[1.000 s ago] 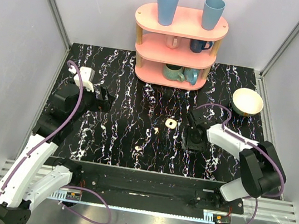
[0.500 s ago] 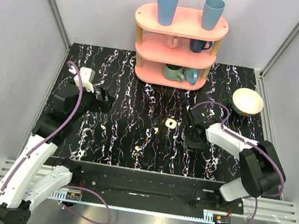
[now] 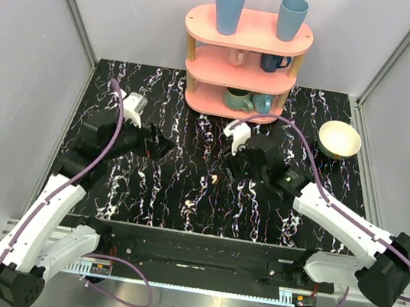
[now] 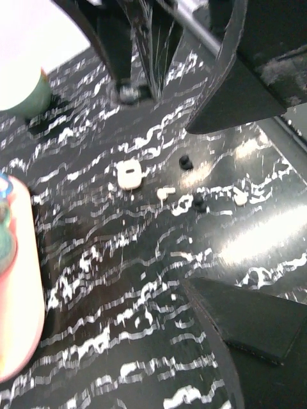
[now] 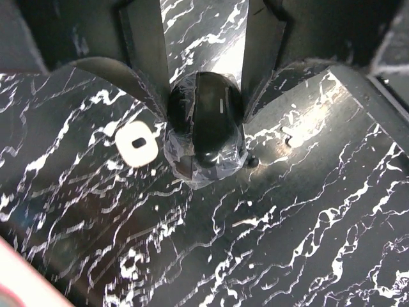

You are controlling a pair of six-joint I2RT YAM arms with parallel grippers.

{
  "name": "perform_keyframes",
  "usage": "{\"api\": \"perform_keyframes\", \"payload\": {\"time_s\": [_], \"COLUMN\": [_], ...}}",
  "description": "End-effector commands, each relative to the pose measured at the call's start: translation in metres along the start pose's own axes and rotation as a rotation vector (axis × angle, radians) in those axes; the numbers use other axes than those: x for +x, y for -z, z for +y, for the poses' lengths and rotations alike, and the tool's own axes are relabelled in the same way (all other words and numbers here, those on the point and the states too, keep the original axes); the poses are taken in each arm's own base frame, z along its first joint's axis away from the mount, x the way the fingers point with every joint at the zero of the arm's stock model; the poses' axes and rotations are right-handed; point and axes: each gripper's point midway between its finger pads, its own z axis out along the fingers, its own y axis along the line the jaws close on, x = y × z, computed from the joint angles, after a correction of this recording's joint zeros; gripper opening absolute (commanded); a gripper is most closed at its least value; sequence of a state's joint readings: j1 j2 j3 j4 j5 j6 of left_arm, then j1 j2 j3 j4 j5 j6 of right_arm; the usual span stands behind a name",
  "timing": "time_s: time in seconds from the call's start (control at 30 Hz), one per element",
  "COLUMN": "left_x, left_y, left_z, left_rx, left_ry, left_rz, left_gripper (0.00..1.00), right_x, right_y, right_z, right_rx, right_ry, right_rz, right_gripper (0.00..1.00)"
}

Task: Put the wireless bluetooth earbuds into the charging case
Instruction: Pick up the charging case from the center of the board, then pass from the right arm to the left

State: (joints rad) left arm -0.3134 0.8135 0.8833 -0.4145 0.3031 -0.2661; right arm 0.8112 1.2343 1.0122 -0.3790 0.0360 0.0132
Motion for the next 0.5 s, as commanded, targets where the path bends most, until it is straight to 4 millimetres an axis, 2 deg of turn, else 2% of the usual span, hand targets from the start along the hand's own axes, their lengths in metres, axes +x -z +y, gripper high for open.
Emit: {"api": "perform_keyframes", "payload": {"time_s": [0.0, 0.03, 0.1, 0.13, 0.27, 0.33, 0.47], "left_x": [-0.023, -0.026, -0.024, -0.021, -0.013, -0.005, 0.015], "left_y": [0.003, 0.001, 0.004, 0.002, -0.002, -0.007, -0.02], "left_z": [-0.055, -0.06, -0.076, -0.076, -0.085, -0.089, -0.092], "left_rx": [0.288, 0.326, 0.409, 0.413, 0.455, 0.471, 0.448], "left_ry": [0.046, 0.049, 0.047, 0.053, 0.062, 0.073, 0.076], "left_rz": [-0.038, -0.042, -0.015, -0.002, 0.044, 0.08, 0.147], "left_gripper": [0.99, 0.99, 0.99, 0.99, 0.99, 0.99, 0.99], "right_x": [-0.031, -0.039, -0.034, -0.043, -0.045, -0.054, -0.058], "right_y": [-0.002, -0.001, -0.002, 0.002, 0.009, 0.013, 0.018], "right_z": [0.012, 0.014, 0.022, 0.026, 0.034, 0.036, 0.042], "right_rx": [-0.032, -0.038, -0.057, -0.07, -0.074, -0.065, -0.082], "right_ry": [0.257, 0.31, 0.364, 0.404, 0.476, 0.485, 0.485], "right_rz": [-0.154, -0.197, -0.217, -0.266, -0.332, -0.379, -0.419], "right_gripper": [0.13, 0.13, 0.13, 0.12, 0.07, 0.06, 0.05]}}
